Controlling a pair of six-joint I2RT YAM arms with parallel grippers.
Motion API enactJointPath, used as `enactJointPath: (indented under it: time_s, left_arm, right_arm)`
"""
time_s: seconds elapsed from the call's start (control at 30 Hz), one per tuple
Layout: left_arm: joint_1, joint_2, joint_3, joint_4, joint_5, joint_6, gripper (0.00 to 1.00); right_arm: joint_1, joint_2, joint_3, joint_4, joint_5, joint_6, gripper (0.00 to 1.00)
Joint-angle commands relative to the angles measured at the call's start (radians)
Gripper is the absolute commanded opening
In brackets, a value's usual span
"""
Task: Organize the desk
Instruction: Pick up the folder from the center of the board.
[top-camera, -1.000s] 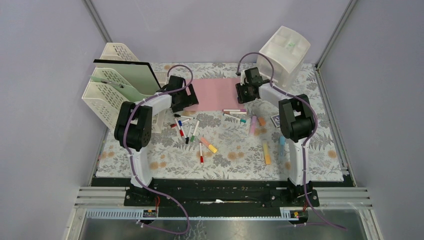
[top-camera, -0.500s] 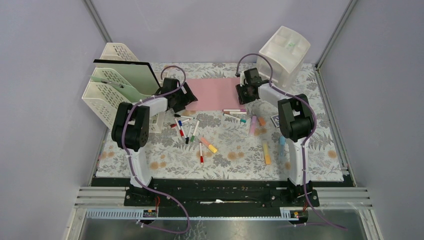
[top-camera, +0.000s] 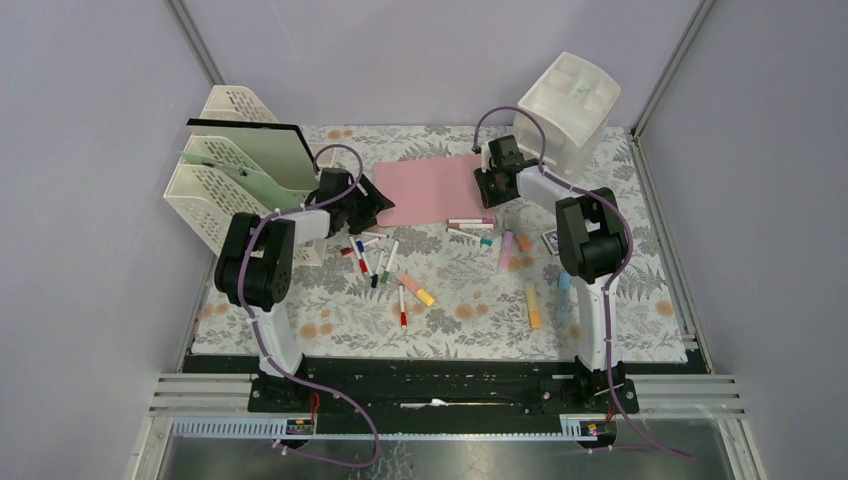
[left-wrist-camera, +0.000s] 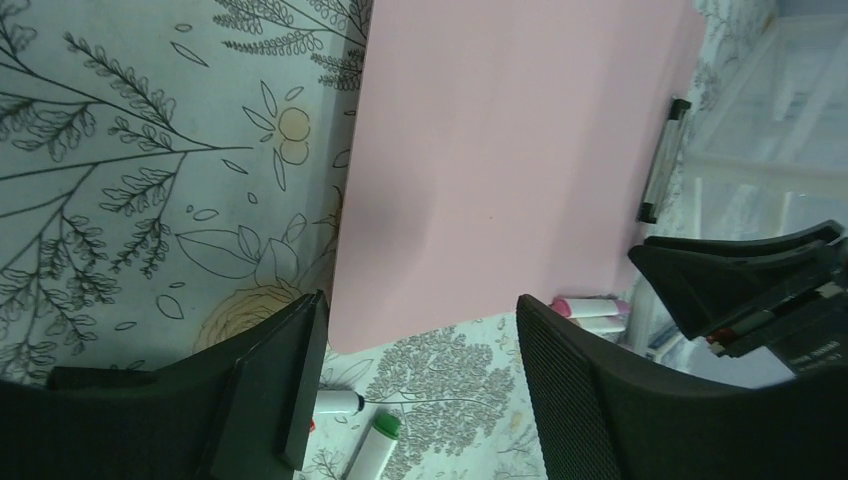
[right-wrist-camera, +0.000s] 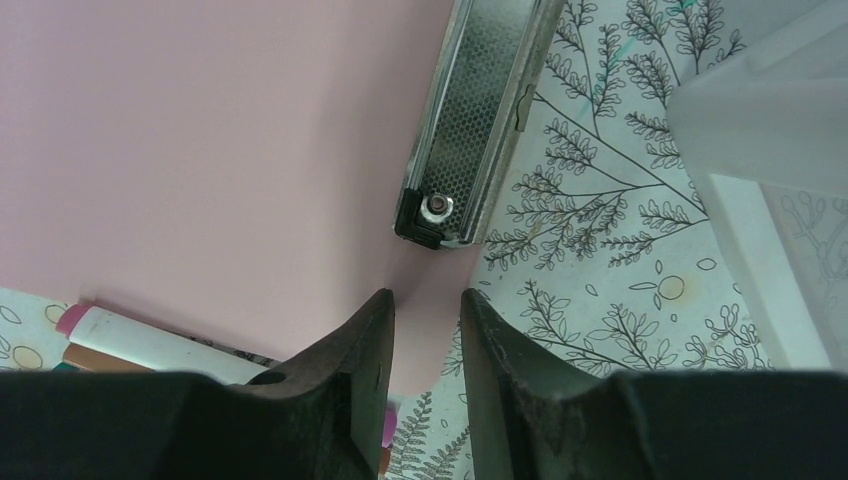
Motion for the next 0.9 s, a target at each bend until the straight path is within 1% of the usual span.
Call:
enactJointPath:
  time_s: [0.0, 0.13, 0.3, 0.37, 0.53, 0.7, 0.77, 0.8, 0.87]
  left_arm:
    - [-0.015, -0.056, -0.023, 0.22, 0.135, -0.127, 0.7]
    - [-0.015, -0.059, -0.047, 0.299, 0.148, -0.183, 0.64]
    - [-0.015, -0.068, -0.077, 0.401, 0.162, -0.258, 0.6]
    - [-0.017, -0.061, -0.074, 0.406, 0.162, -0.27, 0.53]
    - [-0.017, -0.038, -0.039, 0.34, 0.147, -0.249, 0.46]
    - [-0.018, -0.027, 0.003, 0.271, 0.135, -0.197, 0.22]
    - [-0.019, -0.034, 0.009, 0.265, 0.136, -0.184, 0.03]
    - [-0.018, -0.043, 0.009, 0.264, 0.132, -0.176, 0.0]
    - [-0.018, -0.073, 0.007, 0.252, 0.121, -0.154, 0.0]
  right_arm:
    - [0.023, 0.03, 0.013, -0.035, -0.047, 0.007, 0.37]
    - [0.022, 0.024, 0.01, -0.035, -0.052, 0.011, 0.37]
    - [0.023, 0.022, 0.008, -0.038, -0.06, 0.016, 0.37]
    - [0.023, 0.019, 0.006, -0.038, -0.061, 0.013, 0.37]
    - [0.023, -0.003, 0.001, -0.036, -0.071, 0.01, 0.37]
    - [0.023, -0.042, -0.003, -0.036, -0.105, -0.002, 0.39]
    - [0.023, -0.067, -0.004, -0.038, -0.124, -0.011, 0.41]
    - [0.022, -0.083, -0.004, -0.037, -0.137, -0.015, 0.43]
    - [0.021, -0.119, -0.004, -0.041, -0.159, -0.022, 0.46]
